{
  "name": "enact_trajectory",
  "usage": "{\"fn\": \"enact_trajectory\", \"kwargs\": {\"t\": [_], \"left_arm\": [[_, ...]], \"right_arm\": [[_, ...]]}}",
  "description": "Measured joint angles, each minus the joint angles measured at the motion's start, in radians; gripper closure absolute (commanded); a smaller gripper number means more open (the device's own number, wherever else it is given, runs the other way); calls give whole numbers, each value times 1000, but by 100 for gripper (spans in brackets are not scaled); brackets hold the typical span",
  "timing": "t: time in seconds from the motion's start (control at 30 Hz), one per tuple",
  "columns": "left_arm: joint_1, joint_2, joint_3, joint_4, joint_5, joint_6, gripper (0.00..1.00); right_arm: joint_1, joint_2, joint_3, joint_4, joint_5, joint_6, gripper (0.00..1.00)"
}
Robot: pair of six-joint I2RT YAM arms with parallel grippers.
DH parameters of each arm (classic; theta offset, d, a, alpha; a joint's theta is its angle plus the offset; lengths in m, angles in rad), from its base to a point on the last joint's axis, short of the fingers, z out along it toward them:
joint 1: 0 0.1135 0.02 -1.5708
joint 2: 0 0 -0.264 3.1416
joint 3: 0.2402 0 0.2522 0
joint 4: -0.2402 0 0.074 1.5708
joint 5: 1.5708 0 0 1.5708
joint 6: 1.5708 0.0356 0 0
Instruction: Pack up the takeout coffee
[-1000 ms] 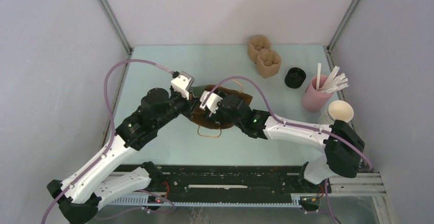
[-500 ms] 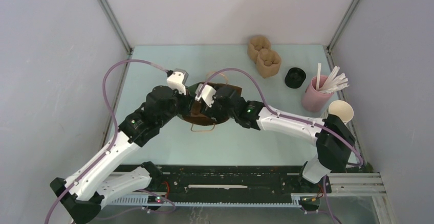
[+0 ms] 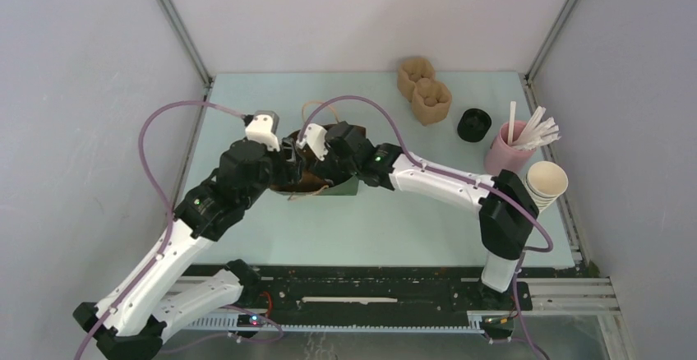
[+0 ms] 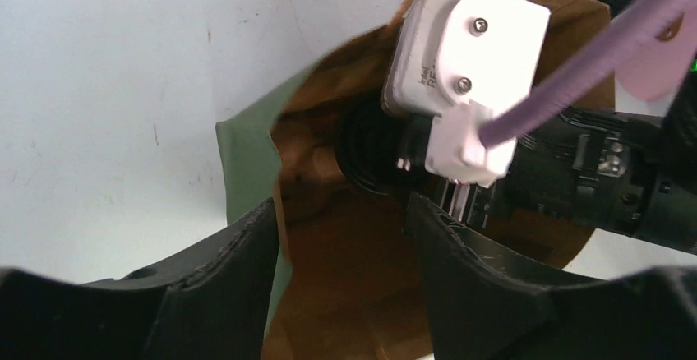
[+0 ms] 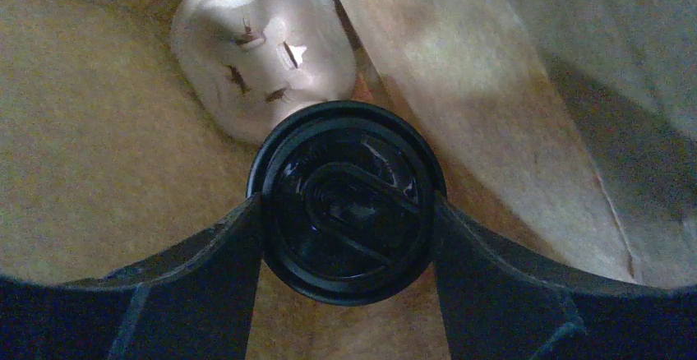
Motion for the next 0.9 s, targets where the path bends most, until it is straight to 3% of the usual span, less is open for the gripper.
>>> {"fn": "enact_trajectory", "kwargs": {"t": [0.23,0.53,0.9], "left_arm": [[1,-49,63,-84,-94,1,29],[3,-100,103,-141,-170,7,29],[20,-110,103,-153,-183,30,29]], "right_arm": [[-19,73,108,-78,-1,45,64],[-52,108,180,-158,-20,84,51],[-103,152,254,-215,-114,111,51]]}}
